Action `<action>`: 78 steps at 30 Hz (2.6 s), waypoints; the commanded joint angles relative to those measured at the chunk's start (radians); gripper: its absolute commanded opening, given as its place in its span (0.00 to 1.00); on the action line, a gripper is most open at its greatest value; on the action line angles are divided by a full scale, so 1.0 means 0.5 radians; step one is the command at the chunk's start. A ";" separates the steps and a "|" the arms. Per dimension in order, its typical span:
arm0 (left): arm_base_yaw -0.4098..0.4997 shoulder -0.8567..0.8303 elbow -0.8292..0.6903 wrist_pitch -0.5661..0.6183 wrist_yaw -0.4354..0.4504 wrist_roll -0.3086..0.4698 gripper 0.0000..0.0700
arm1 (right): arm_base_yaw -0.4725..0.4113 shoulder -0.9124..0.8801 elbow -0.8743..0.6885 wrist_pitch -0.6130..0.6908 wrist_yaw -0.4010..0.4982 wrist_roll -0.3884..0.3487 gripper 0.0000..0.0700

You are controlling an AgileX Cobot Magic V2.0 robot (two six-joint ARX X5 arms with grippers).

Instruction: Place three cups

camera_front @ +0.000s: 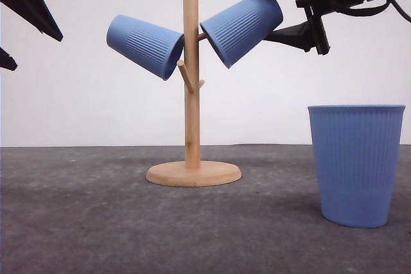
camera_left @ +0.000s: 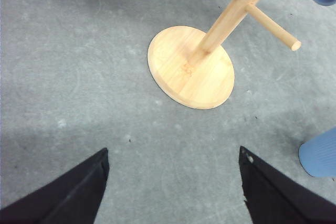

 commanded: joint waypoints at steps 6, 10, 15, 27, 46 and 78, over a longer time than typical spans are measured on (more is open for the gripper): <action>-0.006 0.009 0.023 0.020 -0.002 0.010 0.66 | 0.018 0.060 0.026 -0.002 0.015 -0.016 0.61; -0.006 0.009 0.023 0.019 -0.002 0.011 0.66 | 0.027 0.071 0.026 -0.029 0.016 -0.043 0.74; -0.006 0.009 0.023 0.020 -0.002 0.010 0.66 | 0.026 0.071 0.026 -0.036 0.002 -0.055 0.76; -0.006 0.009 0.023 0.020 -0.003 0.008 0.66 | -0.055 0.030 0.026 -0.127 -0.080 -0.121 0.79; -0.006 0.009 0.023 0.019 -0.002 0.008 0.66 | -0.194 -0.608 0.026 -1.587 0.003 -1.136 0.77; -0.007 0.009 0.023 0.014 -0.002 0.009 0.66 | 0.072 -0.305 0.020 -2.779 0.743 -1.708 0.47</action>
